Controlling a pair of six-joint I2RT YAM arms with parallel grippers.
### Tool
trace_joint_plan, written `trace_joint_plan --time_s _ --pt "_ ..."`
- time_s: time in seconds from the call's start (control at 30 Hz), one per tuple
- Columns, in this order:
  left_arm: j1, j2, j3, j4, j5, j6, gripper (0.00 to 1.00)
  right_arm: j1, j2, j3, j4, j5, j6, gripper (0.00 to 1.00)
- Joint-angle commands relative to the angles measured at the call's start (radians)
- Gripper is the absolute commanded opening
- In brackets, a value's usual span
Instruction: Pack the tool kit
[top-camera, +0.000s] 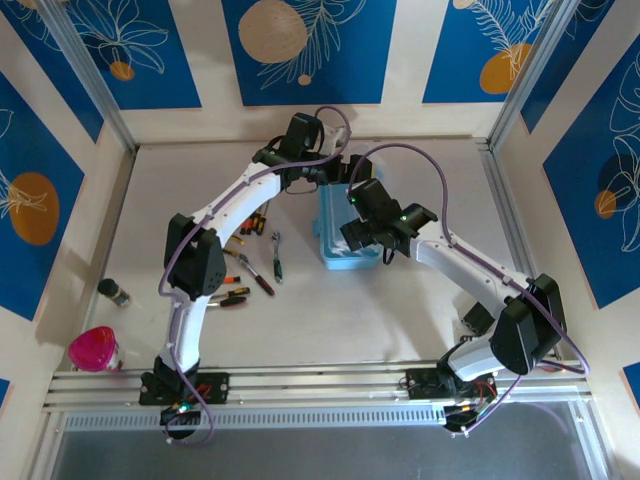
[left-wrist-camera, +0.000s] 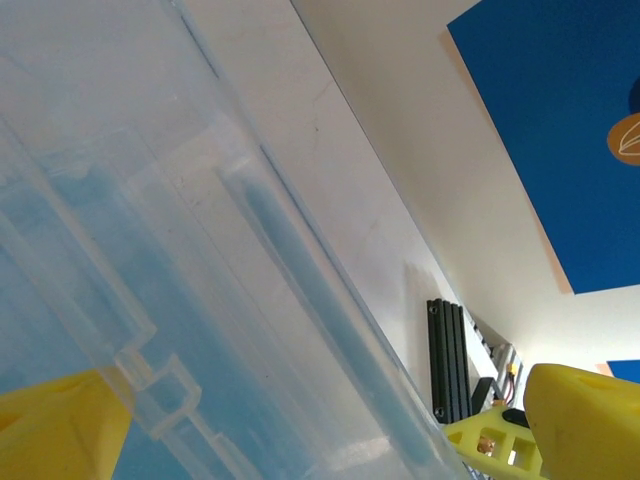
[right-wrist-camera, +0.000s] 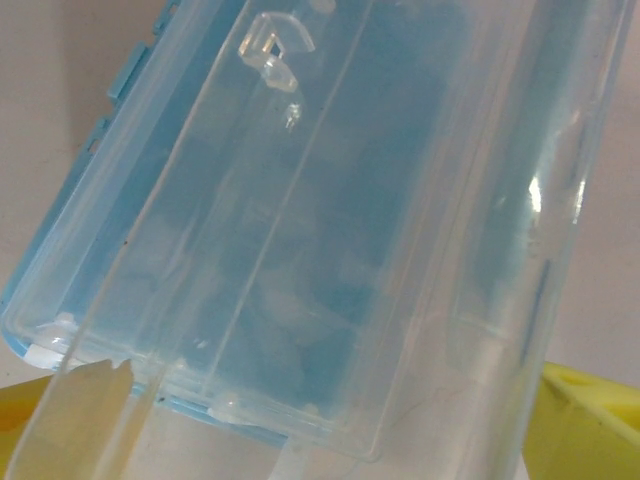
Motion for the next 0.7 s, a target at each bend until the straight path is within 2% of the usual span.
trace_joint_plan --time_s 0.0,0.13,0.3,0.4,0.5,0.67 --pt "0.004 -0.034 0.035 -0.079 -0.033 0.074 1.0 -0.007 -0.004 0.023 -0.001 -0.006 0.031 0.87" --pt "0.054 -0.111 -0.068 -0.085 -0.059 0.083 1.0 -0.017 -0.01 0.029 -0.004 -0.016 0.037 0.81" --pt "0.102 -0.24 -0.357 -0.028 -0.125 0.096 1.0 -0.024 -0.02 0.033 -0.016 -0.018 0.041 0.79" --pt "0.104 -0.264 -0.481 -0.027 -0.174 0.113 1.0 -0.025 -0.025 0.033 -0.016 -0.018 0.039 0.79" --pt "0.102 -0.256 -0.549 -0.008 -0.199 0.112 1.0 -0.027 -0.02 0.037 -0.019 -0.02 0.037 0.79" --pt "0.096 -0.205 -0.534 -0.029 -0.238 0.134 1.0 -0.027 -0.018 0.048 -0.028 -0.024 0.043 0.79"
